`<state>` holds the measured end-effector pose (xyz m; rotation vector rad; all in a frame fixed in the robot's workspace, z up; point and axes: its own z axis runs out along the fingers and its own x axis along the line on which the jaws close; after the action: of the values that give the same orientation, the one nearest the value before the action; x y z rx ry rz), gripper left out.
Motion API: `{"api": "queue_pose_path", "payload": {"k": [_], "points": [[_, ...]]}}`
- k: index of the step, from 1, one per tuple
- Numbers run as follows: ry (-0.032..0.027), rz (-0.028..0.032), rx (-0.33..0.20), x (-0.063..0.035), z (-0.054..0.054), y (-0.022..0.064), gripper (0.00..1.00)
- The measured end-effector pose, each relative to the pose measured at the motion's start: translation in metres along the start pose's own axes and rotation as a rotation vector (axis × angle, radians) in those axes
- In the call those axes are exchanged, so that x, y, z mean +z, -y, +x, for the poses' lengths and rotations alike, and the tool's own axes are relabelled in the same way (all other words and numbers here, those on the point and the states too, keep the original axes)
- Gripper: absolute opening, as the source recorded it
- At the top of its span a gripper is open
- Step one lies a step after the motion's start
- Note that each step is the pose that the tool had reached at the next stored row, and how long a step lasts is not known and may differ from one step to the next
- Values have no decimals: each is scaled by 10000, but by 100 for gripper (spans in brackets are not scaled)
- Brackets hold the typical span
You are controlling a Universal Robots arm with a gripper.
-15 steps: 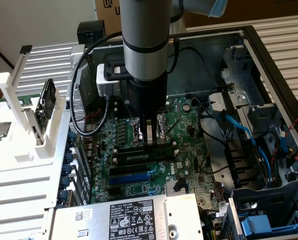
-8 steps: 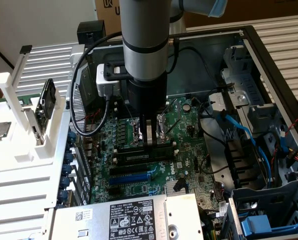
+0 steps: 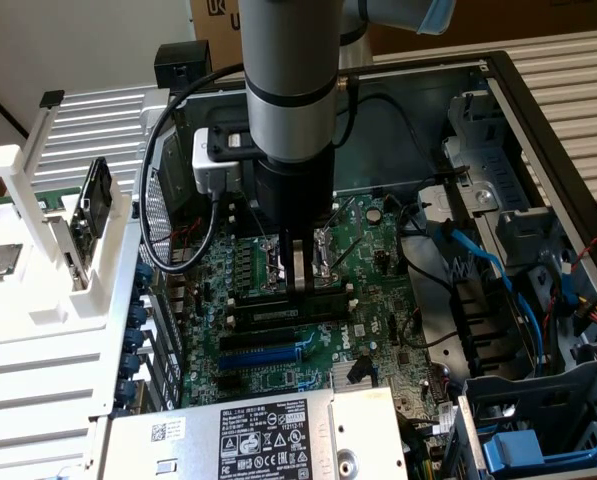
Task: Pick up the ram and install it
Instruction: 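Press down the ram until it locks into place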
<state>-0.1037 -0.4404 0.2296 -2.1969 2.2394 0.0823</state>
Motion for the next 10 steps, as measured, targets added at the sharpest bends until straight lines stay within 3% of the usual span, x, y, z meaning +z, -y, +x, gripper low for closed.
{"api": "queue_pose_path", "payload": {"k": [10], "points": [[0, 1, 0, 5, 0, 0, 10]]}}
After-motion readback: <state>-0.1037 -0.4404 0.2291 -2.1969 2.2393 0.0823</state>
